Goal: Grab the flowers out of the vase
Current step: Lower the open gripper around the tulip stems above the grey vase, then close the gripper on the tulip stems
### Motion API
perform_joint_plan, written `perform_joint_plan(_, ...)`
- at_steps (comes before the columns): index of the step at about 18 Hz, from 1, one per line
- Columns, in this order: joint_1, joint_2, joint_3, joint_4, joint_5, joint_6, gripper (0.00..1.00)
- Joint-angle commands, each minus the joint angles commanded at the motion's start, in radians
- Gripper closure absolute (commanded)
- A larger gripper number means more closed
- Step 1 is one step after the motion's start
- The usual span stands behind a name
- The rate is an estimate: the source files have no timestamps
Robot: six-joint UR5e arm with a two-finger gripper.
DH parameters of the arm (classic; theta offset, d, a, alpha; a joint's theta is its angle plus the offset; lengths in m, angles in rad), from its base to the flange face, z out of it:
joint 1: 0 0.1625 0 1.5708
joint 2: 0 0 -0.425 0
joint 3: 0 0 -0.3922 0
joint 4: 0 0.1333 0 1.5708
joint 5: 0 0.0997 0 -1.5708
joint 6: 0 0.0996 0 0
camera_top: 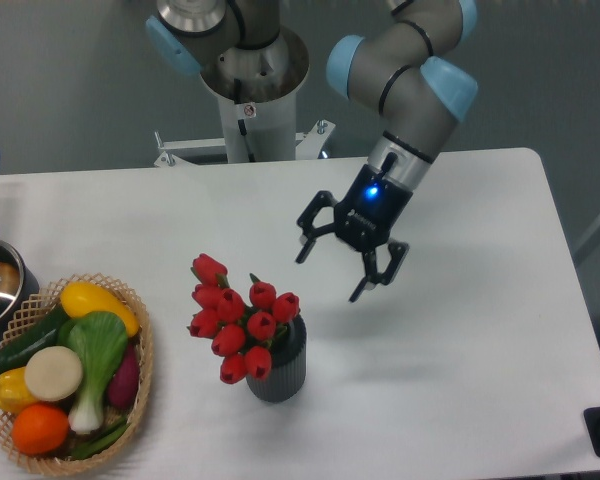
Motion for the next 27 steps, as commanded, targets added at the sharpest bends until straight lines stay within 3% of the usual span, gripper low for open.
perform_joint_plan(3,-0.012,-0.029,0.003,0.002,-0.076,0.002,0.0)
perform_joint_plan(8,-0.063,-0.109,0.1,0.009,-0.077,0.0,0.0)
perform_joint_plan(15,-0.098,-0.133,0.101,0.009,-0.077,0.0,0.0)
perform_joint_plan(16,-0.098,-0.137,0.101,0.008,-0.077,-0.002,0.08)
perform_joint_plan(17,-0.098,-0.137,0.101,0.008,-0.077,-0.002,0.26)
perform_joint_plan(18,-0.098,-0.137,0.103,0.008,-0.076,-0.002,0.56)
perform_joint_plan(19,-0.097,-0.135,0.103,0.008,-0.07,0.0,0.76)
perform_joint_plan(20,-0.095,-0.134,0.106,0.008,-0.068,0.0,0.89)
perform_joint_plan(22,-0.094,-0.129,0.112,0.008,-0.065,0.0,1.0)
perform_joint_plan(27,-0.092,-0.104,0.126,0.008,-0.017,-0.012,1.0)
